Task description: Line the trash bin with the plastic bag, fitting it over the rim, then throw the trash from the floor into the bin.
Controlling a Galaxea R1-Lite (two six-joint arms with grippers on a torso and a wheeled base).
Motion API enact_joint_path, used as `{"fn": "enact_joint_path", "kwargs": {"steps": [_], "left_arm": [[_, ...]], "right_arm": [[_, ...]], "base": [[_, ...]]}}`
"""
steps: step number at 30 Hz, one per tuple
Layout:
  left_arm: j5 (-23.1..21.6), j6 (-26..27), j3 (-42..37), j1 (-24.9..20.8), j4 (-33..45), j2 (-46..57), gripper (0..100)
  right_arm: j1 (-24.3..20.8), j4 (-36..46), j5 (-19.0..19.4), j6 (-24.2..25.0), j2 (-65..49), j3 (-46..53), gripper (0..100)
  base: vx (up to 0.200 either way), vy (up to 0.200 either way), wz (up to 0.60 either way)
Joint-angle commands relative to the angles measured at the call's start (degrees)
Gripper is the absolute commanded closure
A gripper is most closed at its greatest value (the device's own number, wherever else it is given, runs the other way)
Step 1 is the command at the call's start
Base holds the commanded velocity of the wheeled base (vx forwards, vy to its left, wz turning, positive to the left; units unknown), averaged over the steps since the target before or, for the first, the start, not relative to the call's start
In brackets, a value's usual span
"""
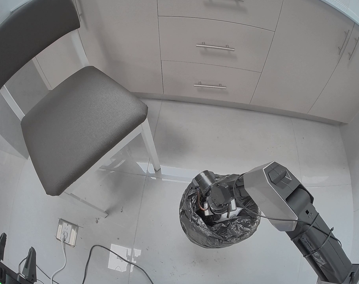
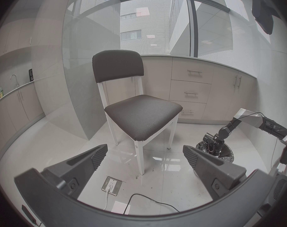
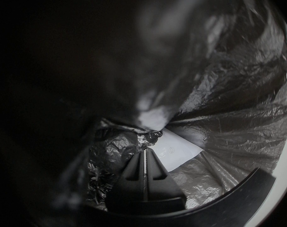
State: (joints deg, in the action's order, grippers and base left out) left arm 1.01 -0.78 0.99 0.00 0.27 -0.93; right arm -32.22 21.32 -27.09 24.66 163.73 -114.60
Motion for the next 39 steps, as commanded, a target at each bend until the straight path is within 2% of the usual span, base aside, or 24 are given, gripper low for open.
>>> {"fn": "enact_joint_path", "kwargs": {"steps": [1, 21, 24, 28, 30, 35, 39], "left_arm": [[0.0, 0.0, -1.0, 0.0, 0.0, 0.9, 0], [0.0, 0.0, -1.0, 0.0, 0.0, 0.9, 0], [0.0, 0.0, -1.0, 0.0, 0.0, 0.9, 0], [0.0, 0.0, -1.0, 0.0, 0.0, 0.9, 0], [0.0, 0.0, -1.0, 0.0, 0.0, 0.9, 0], [0.0, 0.0, -1.0, 0.0, 0.0, 0.9, 0], [0.0, 0.0, -1.0, 0.0, 0.0, 0.9, 0]], "right_arm": [[0.2, -0.1, 0.0, 0.1, 0.8, 0.0, 100], [1.4, -2.0, -1.0, -0.2, 1.8, 0.0, 100], [0.8, -0.8, -2.3, -0.1, -0.4, 0.0, 100], [-0.3, 2.9, -3.6, 0.0, -5.4, 0.0, 100], [-1.4, 7.6, -3.6, 0.9, -11.2, 0.0, 100], [-2.7, 15.7, -5.8, 2.3, -19.3, 0.0, 100], [-2.9, 21.4, -6.0, 4.2, -25.1, 0.0, 100]], "base": [[0.0, 0.0, 0.0], [0.0, 0.0, 0.0], [0.0, 0.0, 0.0], [0.0, 0.0, 0.0], [0.0, 0.0, 0.0], [0.0, 0.0, 0.0], [0.0, 0.0, 0.0]]}}
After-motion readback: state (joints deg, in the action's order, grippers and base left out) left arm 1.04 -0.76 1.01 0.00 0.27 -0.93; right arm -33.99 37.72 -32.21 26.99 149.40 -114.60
